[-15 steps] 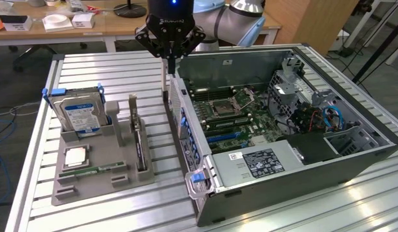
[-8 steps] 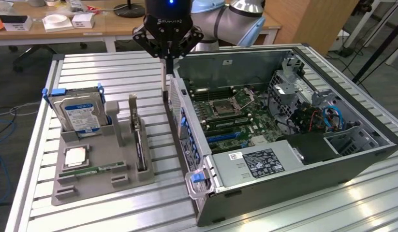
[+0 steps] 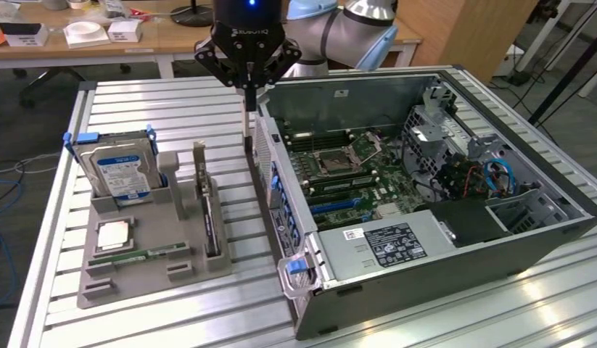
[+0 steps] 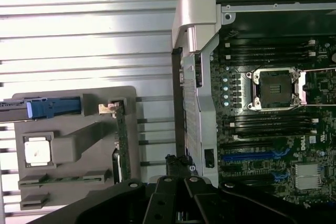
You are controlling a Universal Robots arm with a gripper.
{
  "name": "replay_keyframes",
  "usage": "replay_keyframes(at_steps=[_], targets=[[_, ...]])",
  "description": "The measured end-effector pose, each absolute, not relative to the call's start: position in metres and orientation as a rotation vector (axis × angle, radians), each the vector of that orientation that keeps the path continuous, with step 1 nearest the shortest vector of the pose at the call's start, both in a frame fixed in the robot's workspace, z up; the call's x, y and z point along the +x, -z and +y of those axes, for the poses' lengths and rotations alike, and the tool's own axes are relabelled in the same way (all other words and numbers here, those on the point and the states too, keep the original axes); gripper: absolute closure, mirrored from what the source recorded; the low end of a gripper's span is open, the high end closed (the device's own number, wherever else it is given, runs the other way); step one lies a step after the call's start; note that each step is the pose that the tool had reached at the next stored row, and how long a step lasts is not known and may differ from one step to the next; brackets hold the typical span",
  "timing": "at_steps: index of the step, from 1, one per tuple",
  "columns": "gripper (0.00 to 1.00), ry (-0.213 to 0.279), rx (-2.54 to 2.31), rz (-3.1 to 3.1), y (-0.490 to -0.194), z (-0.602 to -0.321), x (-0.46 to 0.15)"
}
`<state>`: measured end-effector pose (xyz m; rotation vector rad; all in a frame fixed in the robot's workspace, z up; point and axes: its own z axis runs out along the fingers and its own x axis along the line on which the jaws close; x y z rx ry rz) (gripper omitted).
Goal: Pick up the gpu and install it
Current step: 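Reach for the gpu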
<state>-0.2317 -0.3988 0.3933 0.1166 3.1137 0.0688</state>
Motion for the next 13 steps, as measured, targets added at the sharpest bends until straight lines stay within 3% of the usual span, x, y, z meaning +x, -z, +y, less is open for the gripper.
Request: replay_keyframes(at_steps=[13], targets=[[0.89,-0.069,0.117,3.114,-0.3933,-0.3989,-0.2395]])
